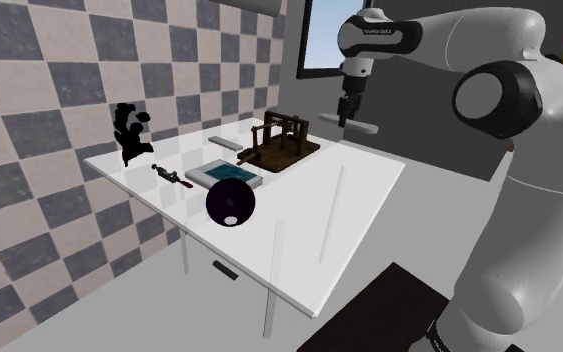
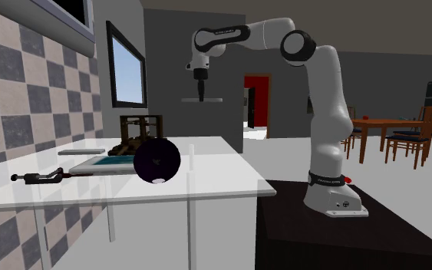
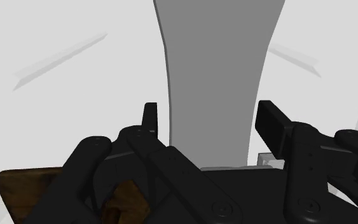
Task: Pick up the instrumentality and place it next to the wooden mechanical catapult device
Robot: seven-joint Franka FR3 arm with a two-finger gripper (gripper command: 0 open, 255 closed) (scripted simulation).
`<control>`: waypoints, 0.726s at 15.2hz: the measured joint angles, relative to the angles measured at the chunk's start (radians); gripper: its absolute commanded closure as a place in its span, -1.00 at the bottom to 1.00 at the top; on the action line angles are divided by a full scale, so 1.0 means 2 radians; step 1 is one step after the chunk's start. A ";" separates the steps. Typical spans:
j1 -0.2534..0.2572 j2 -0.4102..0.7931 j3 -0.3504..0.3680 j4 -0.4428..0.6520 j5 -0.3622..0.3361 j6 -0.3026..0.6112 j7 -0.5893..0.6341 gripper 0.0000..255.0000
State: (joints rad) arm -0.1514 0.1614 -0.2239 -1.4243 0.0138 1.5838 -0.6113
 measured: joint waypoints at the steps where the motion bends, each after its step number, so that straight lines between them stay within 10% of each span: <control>1: -0.006 0.012 -0.003 0.013 0.003 -0.002 -0.008 1.00; 4: -0.030 0.075 -0.012 0.097 0.020 -0.024 -0.037 1.00; 11: -0.031 0.073 -0.013 0.049 0.020 0.022 -0.043 1.00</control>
State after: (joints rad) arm -0.2144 0.3066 -0.2509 -1.3260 0.0531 1.6269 -0.6970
